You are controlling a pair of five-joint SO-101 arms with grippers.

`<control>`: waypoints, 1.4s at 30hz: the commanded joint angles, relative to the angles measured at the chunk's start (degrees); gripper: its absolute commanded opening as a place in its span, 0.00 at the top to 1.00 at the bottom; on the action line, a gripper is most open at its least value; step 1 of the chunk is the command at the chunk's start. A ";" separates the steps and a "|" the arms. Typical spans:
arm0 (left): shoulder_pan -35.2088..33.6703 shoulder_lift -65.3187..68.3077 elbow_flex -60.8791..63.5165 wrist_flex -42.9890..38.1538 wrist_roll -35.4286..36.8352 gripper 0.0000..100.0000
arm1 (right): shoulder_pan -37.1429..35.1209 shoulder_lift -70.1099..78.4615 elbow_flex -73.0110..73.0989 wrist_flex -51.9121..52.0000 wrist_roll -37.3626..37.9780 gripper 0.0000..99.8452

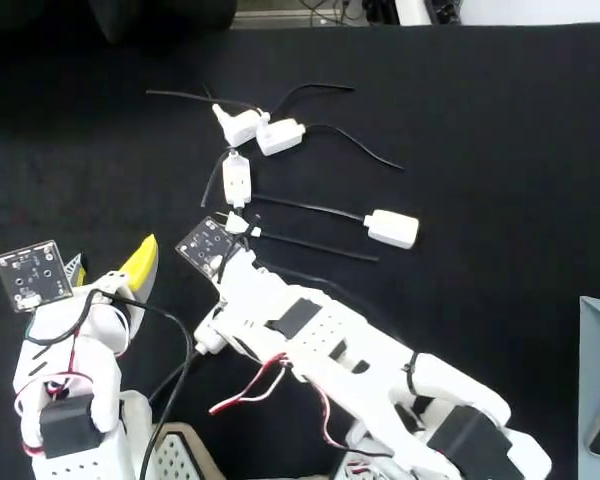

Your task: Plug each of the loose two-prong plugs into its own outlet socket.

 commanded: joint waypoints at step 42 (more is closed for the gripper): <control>29.23 69.10 -16.48 -2.81 -20.31 0.65 | 24.44 -42.51 5.67 27.08 -2.64 0.84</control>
